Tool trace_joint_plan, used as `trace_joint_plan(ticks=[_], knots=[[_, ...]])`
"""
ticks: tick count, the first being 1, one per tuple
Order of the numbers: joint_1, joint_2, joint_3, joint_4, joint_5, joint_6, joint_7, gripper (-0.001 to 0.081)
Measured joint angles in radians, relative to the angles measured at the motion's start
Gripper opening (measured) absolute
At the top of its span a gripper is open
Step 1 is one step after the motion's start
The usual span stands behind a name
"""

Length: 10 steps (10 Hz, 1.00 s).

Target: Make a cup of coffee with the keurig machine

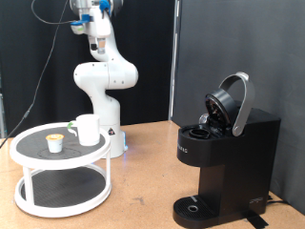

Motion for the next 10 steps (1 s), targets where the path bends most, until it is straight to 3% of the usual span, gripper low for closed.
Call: trace_joint_plan(ticks=[7, 10], knots=[[-0.045, 0.088, -0.178, 0.045, -0.097, 0.047, -0.141, 0.0734], [-0.047, 0.123, -0.207, 0.068, -0.124, 0.06, -0.166, 0.0734]])
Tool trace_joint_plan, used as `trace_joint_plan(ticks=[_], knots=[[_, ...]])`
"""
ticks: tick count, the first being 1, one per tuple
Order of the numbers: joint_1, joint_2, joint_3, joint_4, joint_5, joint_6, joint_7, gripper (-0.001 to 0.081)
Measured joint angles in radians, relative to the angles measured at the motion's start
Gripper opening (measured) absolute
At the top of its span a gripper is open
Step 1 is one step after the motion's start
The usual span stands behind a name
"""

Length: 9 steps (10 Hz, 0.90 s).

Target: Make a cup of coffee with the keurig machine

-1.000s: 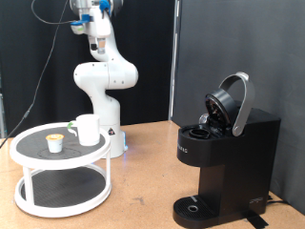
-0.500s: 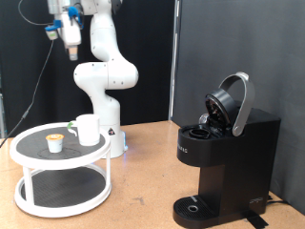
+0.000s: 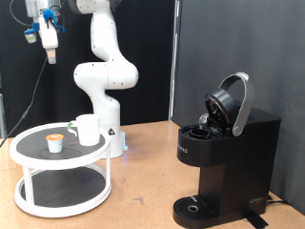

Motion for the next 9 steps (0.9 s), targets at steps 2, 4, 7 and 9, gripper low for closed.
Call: trace_joint_plan(ticks=[2, 4, 7, 9], knots=[[0.0, 0.0, 0.0, -0.006, 0.003, 0.0, 0.0, 0.0734], [0.0, -0.001, 0.0, -0.036, 0.003, 0.031, 0.003, 0.0734], [-0.011, 0.001, 0.0, -0.119, -0.021, 0.142, 0.027, 0.0734], [-0.027, 0.007, -0.002, -0.181, -0.042, 0.237, 0.043, 0.0734]])
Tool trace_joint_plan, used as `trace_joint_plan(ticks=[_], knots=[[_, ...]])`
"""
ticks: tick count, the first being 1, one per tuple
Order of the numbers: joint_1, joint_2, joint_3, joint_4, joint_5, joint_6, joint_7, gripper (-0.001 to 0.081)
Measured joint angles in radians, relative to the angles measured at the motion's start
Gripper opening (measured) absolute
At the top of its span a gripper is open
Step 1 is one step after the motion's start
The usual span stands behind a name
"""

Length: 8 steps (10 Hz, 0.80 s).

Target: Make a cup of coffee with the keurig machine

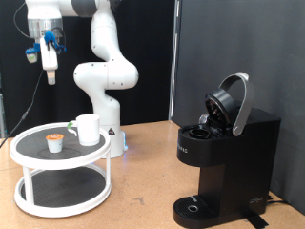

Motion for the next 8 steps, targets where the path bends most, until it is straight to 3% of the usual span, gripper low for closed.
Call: trace_joint_plan(ticks=[3, 8], knots=[[-0.018, 0.025, -0.01, -0.075, -0.01, 0.118, 0.007, 0.0734], [-0.024, 0.06, -0.015, -0.162, -0.027, 0.228, 0.006, 0.0734]])
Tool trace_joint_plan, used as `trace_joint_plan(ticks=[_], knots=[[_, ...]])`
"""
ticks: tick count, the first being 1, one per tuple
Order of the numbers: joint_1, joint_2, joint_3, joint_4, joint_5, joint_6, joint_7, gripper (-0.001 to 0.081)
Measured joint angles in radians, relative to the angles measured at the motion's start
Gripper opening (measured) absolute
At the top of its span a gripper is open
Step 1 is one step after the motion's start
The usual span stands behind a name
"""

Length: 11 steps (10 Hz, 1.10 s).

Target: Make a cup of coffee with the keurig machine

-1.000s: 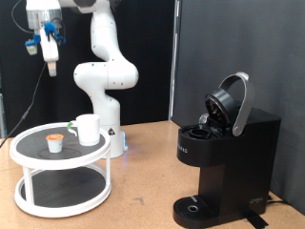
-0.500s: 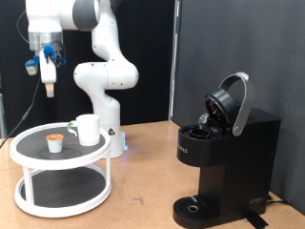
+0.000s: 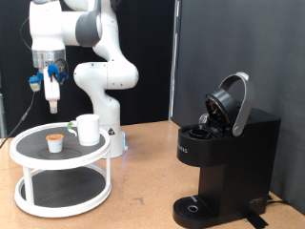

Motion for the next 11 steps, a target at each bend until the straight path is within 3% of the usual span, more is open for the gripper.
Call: trace_joint_plan(ticks=[5, 11], knots=[[-0.032, 0.028, 0.0, -0.089, -0.045, 0.16, 0.02, 0.0734], [-0.043, 0.111, 0.0, -0.119, -0.05, 0.272, 0.026, 0.0734]])
